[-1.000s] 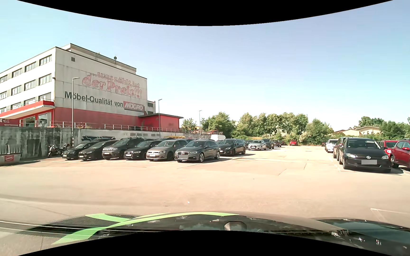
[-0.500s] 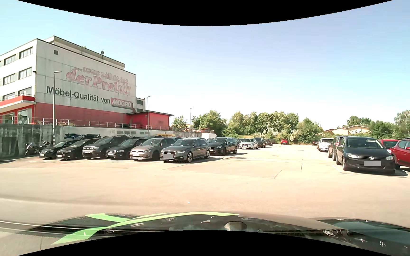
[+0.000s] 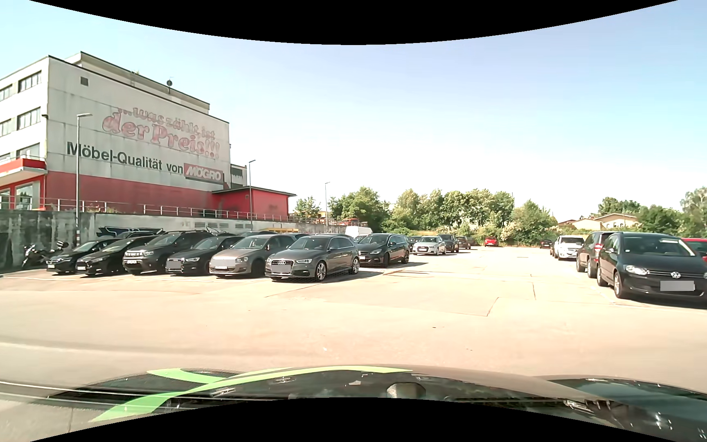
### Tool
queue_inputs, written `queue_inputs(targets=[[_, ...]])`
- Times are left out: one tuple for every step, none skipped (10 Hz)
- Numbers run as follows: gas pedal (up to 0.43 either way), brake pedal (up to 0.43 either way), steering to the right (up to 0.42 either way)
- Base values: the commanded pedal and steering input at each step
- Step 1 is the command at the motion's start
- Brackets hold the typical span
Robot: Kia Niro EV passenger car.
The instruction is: Follow the waypoints while adhering to traffic rules and regulations
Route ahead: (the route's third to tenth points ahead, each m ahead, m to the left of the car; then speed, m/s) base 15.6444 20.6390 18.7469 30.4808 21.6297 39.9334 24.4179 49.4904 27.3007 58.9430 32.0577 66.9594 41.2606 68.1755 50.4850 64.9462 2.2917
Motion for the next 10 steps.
queue_inputs(targets=[[0.118,0.000,-0.116],[0.118,0.000,-0.140],[0.118,0.000,-0.164],[0.130,0.000,-0.180],[0.130,0.000,-0.201],[0.138,0.000,-0.224],[0.138,0.000,-0.259],[0.138,0.000,-0.302],[0.138,0.000,-0.350],[0.138,0.000,-0.403]])
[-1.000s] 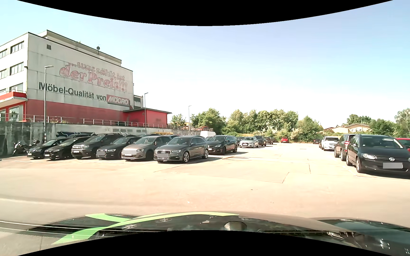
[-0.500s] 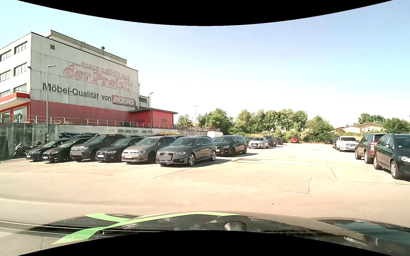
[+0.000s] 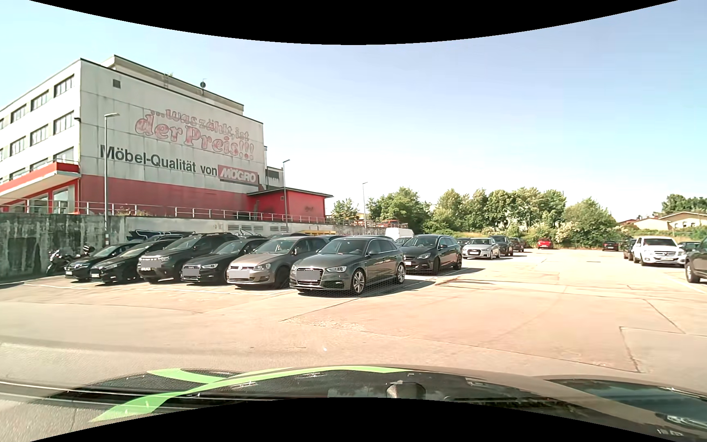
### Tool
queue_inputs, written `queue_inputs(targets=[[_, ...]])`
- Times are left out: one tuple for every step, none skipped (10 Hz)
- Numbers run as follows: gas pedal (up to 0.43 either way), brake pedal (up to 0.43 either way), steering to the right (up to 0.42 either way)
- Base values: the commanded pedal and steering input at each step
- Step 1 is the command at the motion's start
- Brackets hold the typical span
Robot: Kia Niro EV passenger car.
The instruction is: Follow the waypoints while adhering to traffic rules and regulations
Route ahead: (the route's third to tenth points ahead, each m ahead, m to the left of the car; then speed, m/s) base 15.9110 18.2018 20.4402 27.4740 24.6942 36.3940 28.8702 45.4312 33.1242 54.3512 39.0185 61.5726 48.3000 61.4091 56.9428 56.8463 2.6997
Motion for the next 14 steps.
queue_inputs(targets=[[0.150,0.000,-0.450],[0.150,0.000,-0.500],[0.157,0.000,-0.531],[0.157,0.000,-0.555],[0.157,0.000,-0.579],[0.157,0.000,-0.589],[0.157,0.000,-0.601],[0.157,0.000,-0.602],[0.157,0.000,-0.602],[0.169,0.000,-0.602],[0.169,0.000,-0.601],[0.169,0.000,-0.601],[0.169,0.000,-0.600],[0.169,0.000,-0.593]])
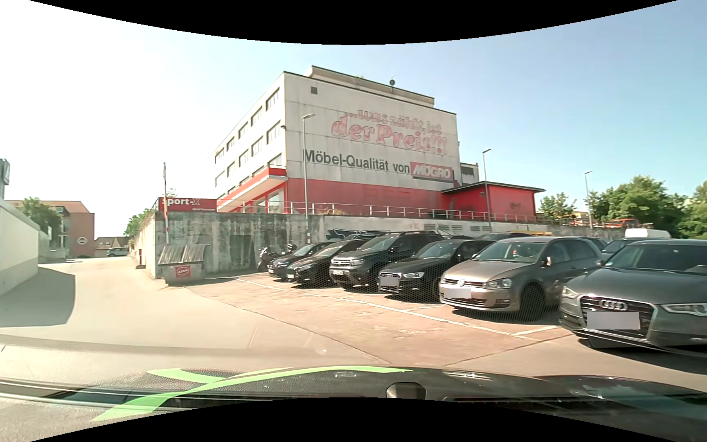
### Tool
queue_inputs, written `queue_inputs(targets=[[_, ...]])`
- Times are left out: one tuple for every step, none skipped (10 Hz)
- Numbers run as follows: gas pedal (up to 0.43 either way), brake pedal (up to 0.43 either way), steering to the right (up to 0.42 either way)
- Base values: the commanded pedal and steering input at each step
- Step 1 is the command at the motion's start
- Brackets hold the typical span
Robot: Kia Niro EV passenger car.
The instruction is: Follow the waypoints while adhering to traffic rules and regulations
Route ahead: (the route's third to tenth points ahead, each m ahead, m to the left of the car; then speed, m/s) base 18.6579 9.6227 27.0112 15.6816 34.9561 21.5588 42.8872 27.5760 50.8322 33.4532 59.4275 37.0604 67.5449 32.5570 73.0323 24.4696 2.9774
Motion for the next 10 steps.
queue_inputs(targets=[[0.169,0.000,-0.584],[0.177,0.000,-0.580],[0.177,0.000,-0.578],[0.177,0.000,-0.577],[0.177,0.000,-0.573],[0.177,0.000,-0.563],[0.177,0.000,-0.550],[0.177,0.000,-0.545],[0.177,0.000,-0.537],[0.177,0.000,-0.519]])
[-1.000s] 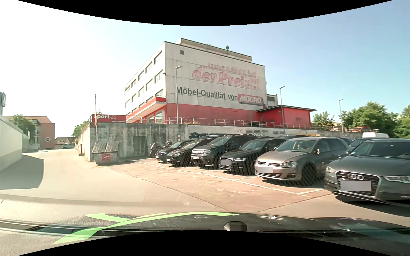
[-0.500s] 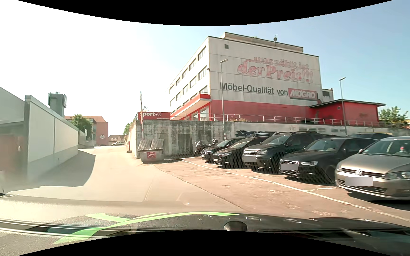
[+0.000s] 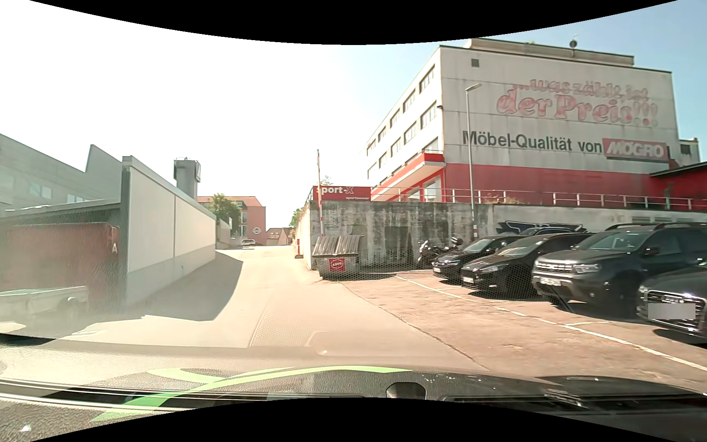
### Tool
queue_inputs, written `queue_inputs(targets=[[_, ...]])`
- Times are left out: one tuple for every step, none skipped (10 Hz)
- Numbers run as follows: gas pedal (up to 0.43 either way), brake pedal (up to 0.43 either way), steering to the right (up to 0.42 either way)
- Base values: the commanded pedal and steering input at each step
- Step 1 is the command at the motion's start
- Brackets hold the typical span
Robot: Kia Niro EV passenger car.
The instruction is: Follow the waypoints while adhering to traffic rules and regulations
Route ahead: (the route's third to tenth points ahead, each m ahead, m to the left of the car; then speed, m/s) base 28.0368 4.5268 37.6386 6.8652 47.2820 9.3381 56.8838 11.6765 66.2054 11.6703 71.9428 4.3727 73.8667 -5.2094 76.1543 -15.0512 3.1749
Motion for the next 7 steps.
queue_inputs(targets=[[0.177,0.000,-0.491],[0.177,0.000,-0.444],[0.177,0.000,-0.393],[0.177,0.000,-0.359],[0.177,0.000,-0.318],[0.177,0.000,-0.282],[0.177,0.000,-0.244]])
